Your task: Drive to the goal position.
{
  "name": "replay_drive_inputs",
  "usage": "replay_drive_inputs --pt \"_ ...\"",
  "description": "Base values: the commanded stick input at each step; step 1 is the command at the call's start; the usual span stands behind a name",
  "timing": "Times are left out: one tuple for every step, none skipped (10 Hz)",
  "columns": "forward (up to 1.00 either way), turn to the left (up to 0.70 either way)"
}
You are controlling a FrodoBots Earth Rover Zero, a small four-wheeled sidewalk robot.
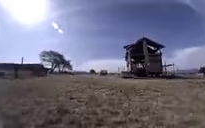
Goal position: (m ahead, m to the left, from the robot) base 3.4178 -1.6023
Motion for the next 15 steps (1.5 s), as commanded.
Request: replay_drive_inputs --pt "0.70 0.00" --pt "0.70 0.00" --pt "0.70 0.00" --pt "0.70 0.00" --pt "0.70 0.00" --pt "0.70 0.00" --pt "0.70 0.00" --pt "0.70 0.00" --pt "0.70 0.00" --pt "0.70 0.00" --pt "0.70 0.00" --pt "0.70 0.00" --pt "0.70 0.00" --pt "0.70 0.00" --pt "0.70 0.00"
